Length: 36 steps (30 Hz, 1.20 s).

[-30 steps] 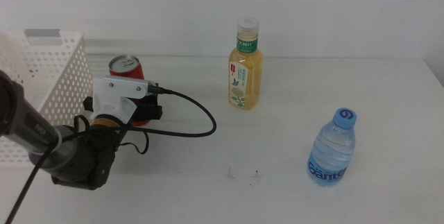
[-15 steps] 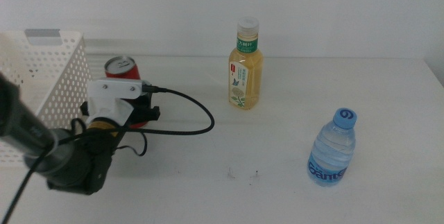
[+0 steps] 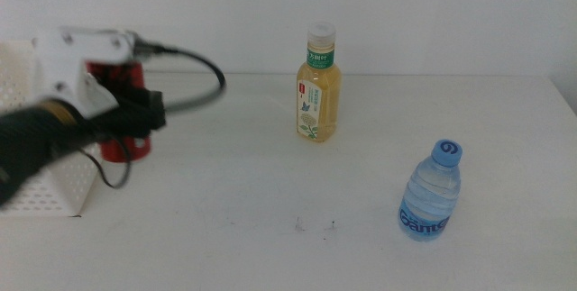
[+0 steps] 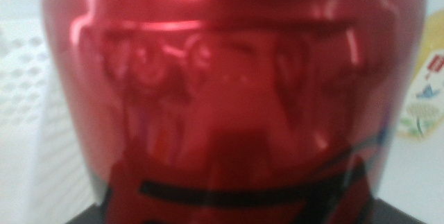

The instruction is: Use arms to grab the bottles and put them into the dustbin to the left of the table.

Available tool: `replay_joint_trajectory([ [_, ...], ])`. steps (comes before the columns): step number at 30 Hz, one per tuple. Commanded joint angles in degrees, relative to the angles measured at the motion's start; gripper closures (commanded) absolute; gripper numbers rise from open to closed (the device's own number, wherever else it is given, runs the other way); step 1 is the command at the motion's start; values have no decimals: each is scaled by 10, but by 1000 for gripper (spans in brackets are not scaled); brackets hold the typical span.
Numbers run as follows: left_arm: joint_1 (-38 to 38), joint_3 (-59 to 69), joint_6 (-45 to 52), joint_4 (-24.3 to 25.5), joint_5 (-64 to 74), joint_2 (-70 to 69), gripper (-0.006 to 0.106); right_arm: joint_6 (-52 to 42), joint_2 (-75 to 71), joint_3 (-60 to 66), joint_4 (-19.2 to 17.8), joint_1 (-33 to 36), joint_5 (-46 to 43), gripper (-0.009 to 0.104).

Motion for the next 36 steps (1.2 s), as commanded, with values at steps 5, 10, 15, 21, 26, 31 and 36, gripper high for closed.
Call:
replay_joint_trajectory([
  [5, 34, -183, 71, -4, 355, -45, 77, -3, -2, 2, -4, -3, -5, 9],
  [10, 98, -276, 178, -94, 474, -12, 77, -3, -2, 2, -4, -3, -5, 9],
  [15, 164, -363, 239, -120, 568, 53, 77, -3, -2, 2, -4, -3, -5, 9],
  [21, 228, -486, 253, -91, 653, 160, 77, -3, -2, 2, -4, -3, -5, 9],
  [26, 263, -559, 256, -63, 687, 239, 77, -3, -2, 2, -4, -3, -5, 9],
  [31, 296, -576, 276, -59, 687, 299, 77, -3, -2, 2, -4, -3, -5, 9],
  [36, 304, -576, 300, -91, 667, 348, 77, -3, -2, 2, -4, -3, -5, 9],
])
